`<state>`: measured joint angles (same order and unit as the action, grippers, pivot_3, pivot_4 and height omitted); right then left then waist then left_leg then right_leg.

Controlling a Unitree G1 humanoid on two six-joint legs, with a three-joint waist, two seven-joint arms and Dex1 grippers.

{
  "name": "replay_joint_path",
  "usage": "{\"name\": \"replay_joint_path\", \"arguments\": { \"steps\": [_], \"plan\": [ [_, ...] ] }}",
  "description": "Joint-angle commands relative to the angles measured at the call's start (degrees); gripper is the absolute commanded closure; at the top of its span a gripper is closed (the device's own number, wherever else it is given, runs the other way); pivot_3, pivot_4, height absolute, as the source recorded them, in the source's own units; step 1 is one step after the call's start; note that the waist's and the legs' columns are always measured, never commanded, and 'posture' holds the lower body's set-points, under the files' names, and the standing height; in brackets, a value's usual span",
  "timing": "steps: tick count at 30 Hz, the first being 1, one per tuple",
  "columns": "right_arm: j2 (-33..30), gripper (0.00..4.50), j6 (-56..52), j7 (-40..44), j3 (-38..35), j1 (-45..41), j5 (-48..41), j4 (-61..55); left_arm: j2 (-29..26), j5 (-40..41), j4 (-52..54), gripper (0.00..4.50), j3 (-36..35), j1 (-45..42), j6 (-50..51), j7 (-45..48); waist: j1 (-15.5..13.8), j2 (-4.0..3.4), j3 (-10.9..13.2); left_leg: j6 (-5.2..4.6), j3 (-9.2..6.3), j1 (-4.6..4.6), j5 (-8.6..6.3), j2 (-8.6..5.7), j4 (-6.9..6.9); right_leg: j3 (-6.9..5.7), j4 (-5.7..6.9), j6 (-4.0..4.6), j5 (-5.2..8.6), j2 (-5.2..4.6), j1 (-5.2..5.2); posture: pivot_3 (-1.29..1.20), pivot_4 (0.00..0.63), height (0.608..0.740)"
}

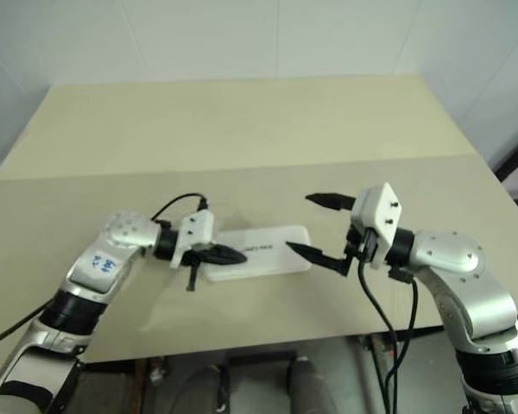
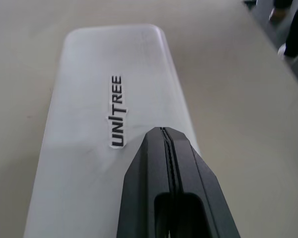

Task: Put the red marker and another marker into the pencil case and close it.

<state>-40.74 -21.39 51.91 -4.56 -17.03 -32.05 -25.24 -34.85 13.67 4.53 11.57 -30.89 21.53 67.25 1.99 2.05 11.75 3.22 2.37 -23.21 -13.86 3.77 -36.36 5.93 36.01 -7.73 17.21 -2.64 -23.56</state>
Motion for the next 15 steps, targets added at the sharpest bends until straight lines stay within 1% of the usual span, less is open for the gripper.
{"name": "replay_joint_path", "arguments": {
  "steps": [1,4,5,8,10,12,13,15],
  "plan": [
    [0.34,0.00,0.91,1.12,0.01,-0.49,-0.36,0.43,-2.63,7.04,6.75,3.87,-6.93,1.82,1.61,1.52,-0.08,0.00,0.00,0.00,0.00,0.00,0.00,0.00,0.02,0.00,0.00,0.01,0.01,0.00,0.00,0.00,0.150,0.740],
    [0.41,0.00,1.37,2.17,0.43,-0.73,0.05,1.80,-5.24,10.22,9.71,2.95,-11.26,4.24,2.19,1.49,-0.08,0.00,0.00,0.00,0.00,0.01,0.00,0.01,0.03,-0.01,-0.01,0.02,0.01,0.00,0.00,0.00,0.150,0.740],
    [0.50,0.00,1.51,2.46,0.52,-0.86,0.16,2.25,-5.95,10.66,10.40,2.55,-12.28,4.85,2.24,1.04,-0.09,0.00,0.00,0.00,0.00,0.02,0.00,0.01,0.02,-0.01,0.00,0.02,0.01,-0.01,0.01,0.00,0.150,0.740],
    [0.49,0.00,2.12,3.77,0.83,-1.38,0.57,4.18,-7.67,11.95,12.09,1.54,-16.91,6.90,1.29,-0.67,-0.08,0.00,0.00,0.00,0.01,0.02,0.00,0.00,-0.03,-0.01,-0.01,0.02,0.01,-0.01,0.02,0.00,0.150,0.740],
    [0.40,0.00,2.51,4.34,0.84,-1.64,0.68,5.04,-8.36,12.79,12.70,0.91,-18.79,8.00,1.08,-1.06,-0.09,0.00,0.00,0.00,0.01,0.01,0.00,0.00,-0.03,-0.01,-0.02,0.02,0.01,-0.01,0.02,0.00,0.150,0.740],
    [0.08,0.00,3.91,5.64,0.47,-2.12,0.90,6.73,-8.70,12.81,13.17,0.17,-19.81,9.25,1.17,-2.17,-0.08,0.00,0.00,0.00,0.01,0.01,0.00,0.00,-0.03,-0.01,-0.02,0.02,0.01,-0.01,0.02,0.00,0.150,0.740],
    [0.35,0.00,5.19,5.78,0.15,-2.67,1.31,7.65,-8.87,12.76,13.64,0.02,-20.00,10.09,1.31,-2.76,-0.08,0.00,0.00,0.00,0.01,0.02,0.00,0.00,-0.02,-0.01,-0.02,0.02,0.01,-0.01,0.02,0.00,0.150,0.740],
    [0.69,0.00,6.39,5.90,-0.08,-4.00,1.57,8.79,-9.06,12.28,14.50,0.02,-20.30,11.79,0.56,-3.70,-0.06,0.00,0.00,0.00,0.02,0.02,0.00,0.00,-0.02,-0.01,-0.02,0.02,0.01,-0.01,0.02,0.00,0.150,0.740]
  ]
}}
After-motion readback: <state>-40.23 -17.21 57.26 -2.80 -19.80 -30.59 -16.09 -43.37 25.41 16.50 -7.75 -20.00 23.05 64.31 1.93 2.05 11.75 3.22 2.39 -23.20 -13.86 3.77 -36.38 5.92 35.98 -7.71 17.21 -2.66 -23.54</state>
